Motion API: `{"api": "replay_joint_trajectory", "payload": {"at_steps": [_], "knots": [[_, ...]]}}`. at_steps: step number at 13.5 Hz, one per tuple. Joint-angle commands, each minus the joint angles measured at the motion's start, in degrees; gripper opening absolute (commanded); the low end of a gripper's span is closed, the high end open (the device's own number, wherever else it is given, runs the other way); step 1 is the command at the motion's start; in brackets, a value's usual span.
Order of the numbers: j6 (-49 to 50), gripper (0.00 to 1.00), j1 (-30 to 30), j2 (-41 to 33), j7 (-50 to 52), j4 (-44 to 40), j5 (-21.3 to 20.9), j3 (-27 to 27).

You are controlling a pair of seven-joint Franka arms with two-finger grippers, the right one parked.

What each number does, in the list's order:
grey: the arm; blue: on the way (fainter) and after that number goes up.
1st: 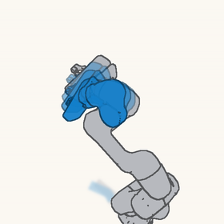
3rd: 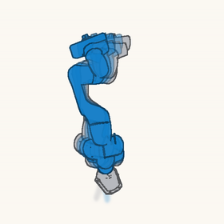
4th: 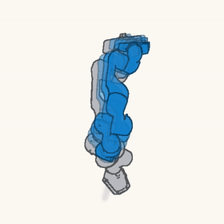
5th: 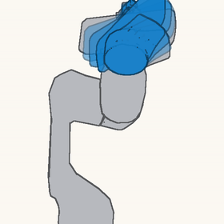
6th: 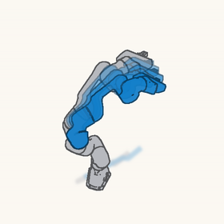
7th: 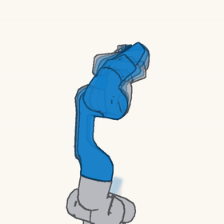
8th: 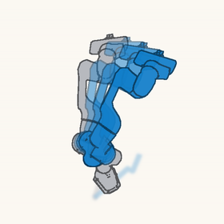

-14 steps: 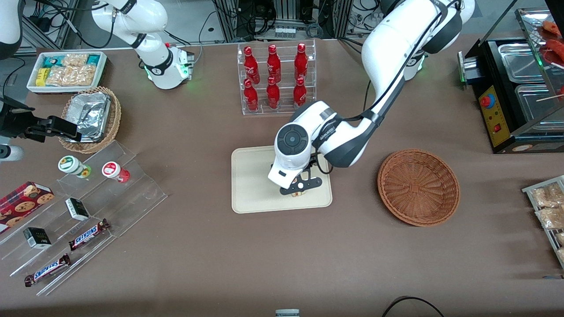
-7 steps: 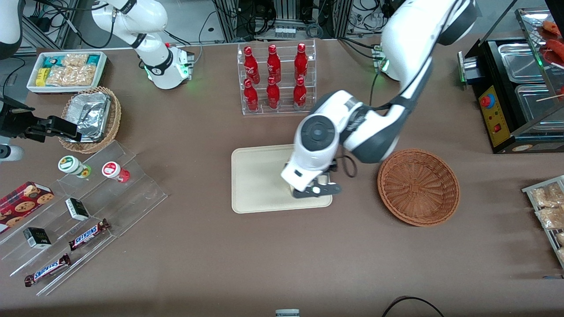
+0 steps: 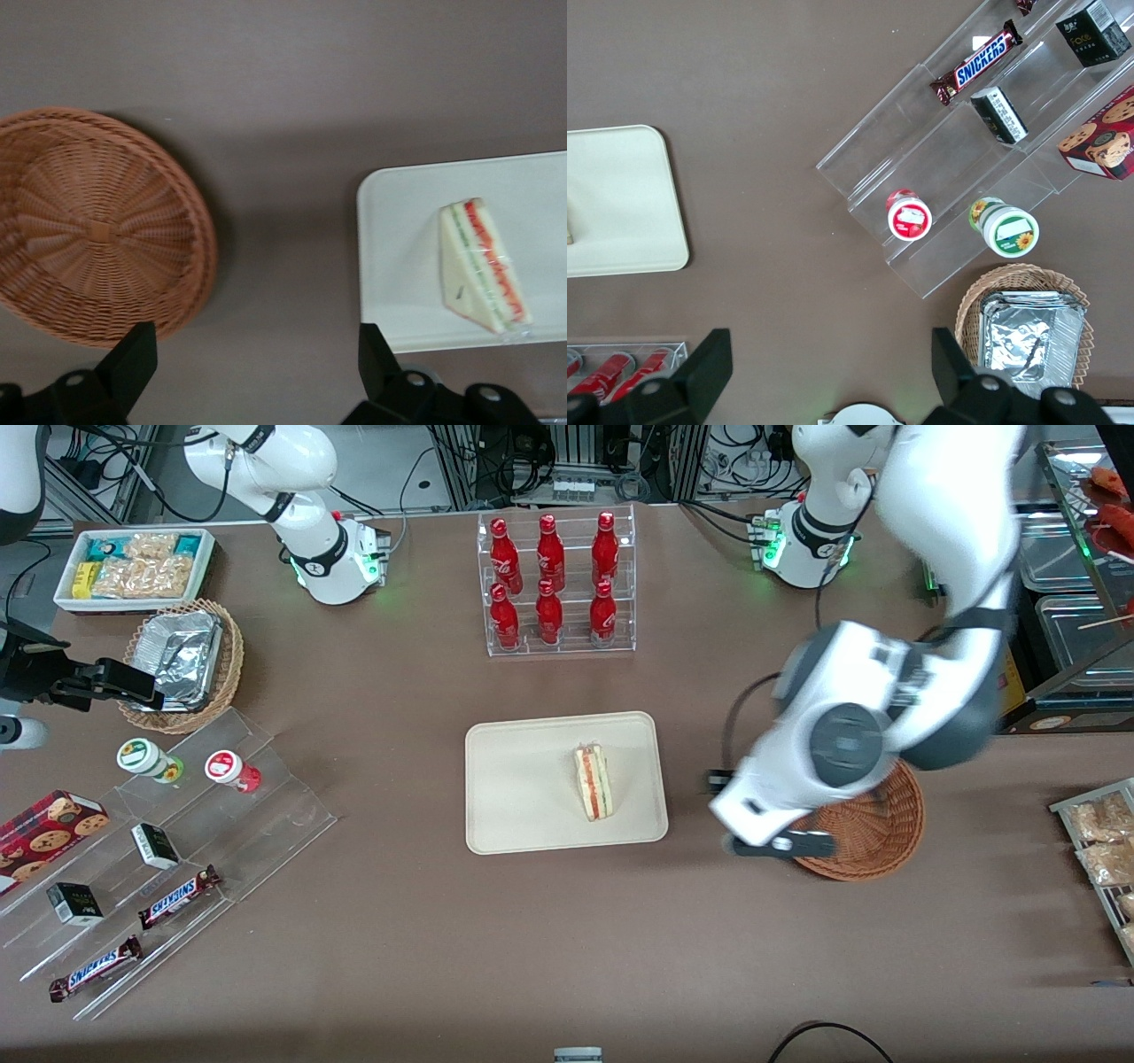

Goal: Place sandwich from basket to tray

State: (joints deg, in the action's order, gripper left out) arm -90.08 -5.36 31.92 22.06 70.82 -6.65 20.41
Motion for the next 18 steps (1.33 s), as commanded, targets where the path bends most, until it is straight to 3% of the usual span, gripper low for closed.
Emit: {"api": "replay_joint_trajectory", "payload": {"at_steps": [1,6,11,18], "knots": [[2.00,1.00,5.25,-7.64,-3.34,8.17,1.47,0.33],[1.58,1.00,11.06,-17.22,-3.43,19.25,1.47,0.15],[3.50,1.00,13.08,-23.03,-4.21,21.90,1.56,-0.02],[9.83,1.00,16.43,-28.66,-13.44,22.35,1.56,-0.37]]}}
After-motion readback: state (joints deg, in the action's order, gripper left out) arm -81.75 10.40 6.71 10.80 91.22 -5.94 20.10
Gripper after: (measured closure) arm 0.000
